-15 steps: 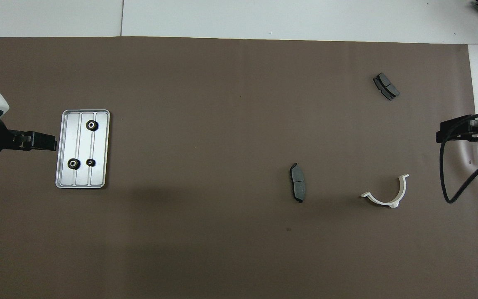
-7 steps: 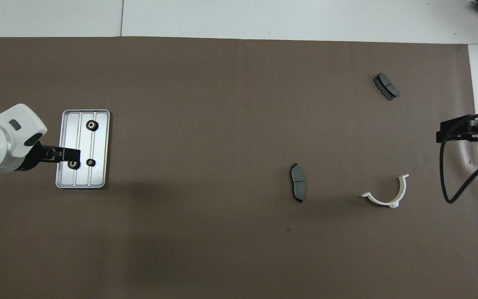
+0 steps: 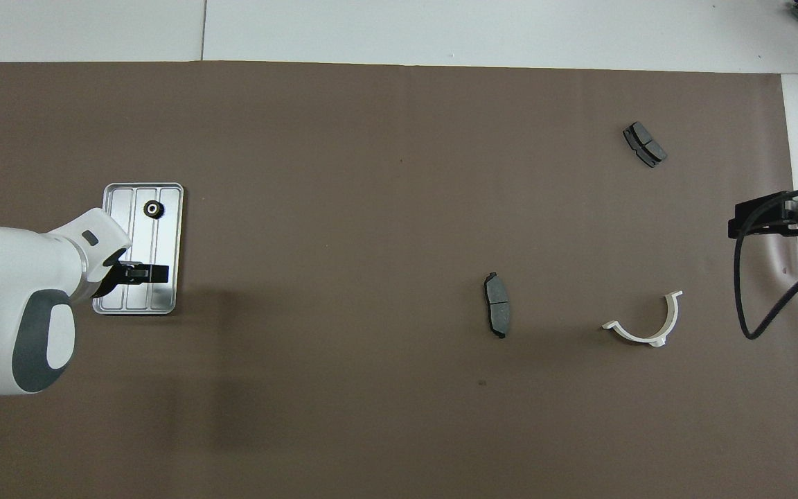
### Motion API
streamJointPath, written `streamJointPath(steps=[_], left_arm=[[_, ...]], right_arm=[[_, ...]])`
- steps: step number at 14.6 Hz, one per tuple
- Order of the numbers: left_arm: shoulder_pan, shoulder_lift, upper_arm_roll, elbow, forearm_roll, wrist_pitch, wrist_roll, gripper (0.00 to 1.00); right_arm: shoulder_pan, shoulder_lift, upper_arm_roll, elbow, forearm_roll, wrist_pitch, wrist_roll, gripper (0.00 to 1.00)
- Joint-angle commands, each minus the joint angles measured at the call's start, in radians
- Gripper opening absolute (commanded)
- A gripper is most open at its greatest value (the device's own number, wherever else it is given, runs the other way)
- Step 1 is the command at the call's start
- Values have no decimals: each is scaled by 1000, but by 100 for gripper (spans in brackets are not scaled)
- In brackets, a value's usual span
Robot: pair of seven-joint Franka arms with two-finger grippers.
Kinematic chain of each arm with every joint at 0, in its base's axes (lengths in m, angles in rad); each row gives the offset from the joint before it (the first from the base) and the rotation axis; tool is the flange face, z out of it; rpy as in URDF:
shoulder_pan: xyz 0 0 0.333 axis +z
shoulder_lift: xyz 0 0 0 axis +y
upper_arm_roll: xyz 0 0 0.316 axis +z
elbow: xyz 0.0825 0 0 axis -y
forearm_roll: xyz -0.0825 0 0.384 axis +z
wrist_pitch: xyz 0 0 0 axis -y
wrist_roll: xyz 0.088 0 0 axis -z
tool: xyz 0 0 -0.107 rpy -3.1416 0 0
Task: Place bearing gear from tray to pile
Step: 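Carry the bearing to the table center with the left gripper and release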
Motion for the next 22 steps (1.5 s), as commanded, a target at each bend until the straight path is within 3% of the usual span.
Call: streamJointPath(steps=[1,2,7,9,11,14,19,22], left_arm=[[-1,75,0,-3,-16,95,-8,71],[0,85,0,0,-17,97,-8,66],[3,99,0,2,-16,97,-8,64],[2,99,0,0,-17,94,-8,58],[2,99,0,2,-16,94,-8,41],[5,103,0,46,-16,65,-8,0],[-12,76,-9,182,-16,-122,-16,0],[-104,94,-14,241,-16,-146,-71,0]], right_arm=[[-1,-22,1,-21,10,-3,10,100],[-3,-22,2,-21,10,-4,8,100],[-3,-22,1,-21,10,-4,8,100],[-1,-22,1,-23,10,-4,10,100],[-3,-22,1,-21,10,-4,10,100],[-1,-22,1,-21,10,-4,8,100],[-3,-22,2,-21,10,-3,8,100],[-1,-22,1,-21,10,-4,10,100]])
